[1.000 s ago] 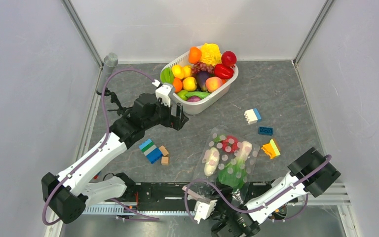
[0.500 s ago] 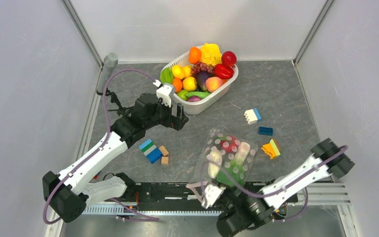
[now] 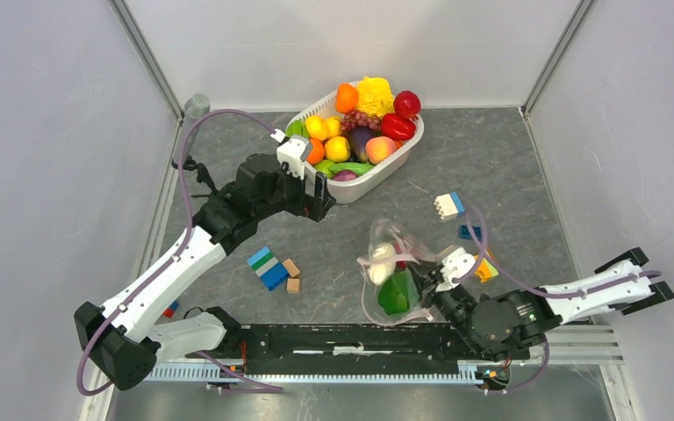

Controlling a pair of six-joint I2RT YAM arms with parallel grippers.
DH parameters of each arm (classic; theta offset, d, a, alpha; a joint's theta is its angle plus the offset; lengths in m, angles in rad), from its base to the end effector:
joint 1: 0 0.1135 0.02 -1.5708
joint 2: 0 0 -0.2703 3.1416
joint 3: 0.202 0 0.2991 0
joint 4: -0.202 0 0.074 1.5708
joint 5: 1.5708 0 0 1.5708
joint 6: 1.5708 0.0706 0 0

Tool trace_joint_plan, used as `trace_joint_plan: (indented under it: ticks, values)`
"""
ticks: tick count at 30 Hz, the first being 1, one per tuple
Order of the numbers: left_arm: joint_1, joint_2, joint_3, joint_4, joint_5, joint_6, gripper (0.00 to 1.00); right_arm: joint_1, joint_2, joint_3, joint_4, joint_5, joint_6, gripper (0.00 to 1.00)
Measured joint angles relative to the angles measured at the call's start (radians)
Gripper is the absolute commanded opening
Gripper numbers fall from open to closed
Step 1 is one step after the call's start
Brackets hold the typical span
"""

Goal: Place the food in the zip-top bag and seal the zipper
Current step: Adjust the zipper food storage bag at the center of the board.

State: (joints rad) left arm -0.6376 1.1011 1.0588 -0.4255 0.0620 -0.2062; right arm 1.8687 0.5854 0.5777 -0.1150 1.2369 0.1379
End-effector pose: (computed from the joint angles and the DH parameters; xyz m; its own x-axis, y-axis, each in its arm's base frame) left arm 0.2560 -0.1951 0.3369 -0.4854 0.1053 -0.8679 0.5509 0.8077 -0.2101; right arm 0.0096 0.1960 0.3087 -0.0453 -0.0059 -0.9990 -0.5879 0.8087 0.0219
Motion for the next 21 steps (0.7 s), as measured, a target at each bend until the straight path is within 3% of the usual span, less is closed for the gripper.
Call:
trace_joint_plan:
  ticks: [9,21]
  values:
    - [0.002,0.051,0.045,0.001,0.002,0.029,1.0,0.0,-0.029,0.226,-0.027,0.238,-0.148,0.0]
    - [0.002,0.134,0.08,0.01,0.055,0.073,1.0,0.0,-0.053,0.442,-0.028,0.322,-0.337,0.0]
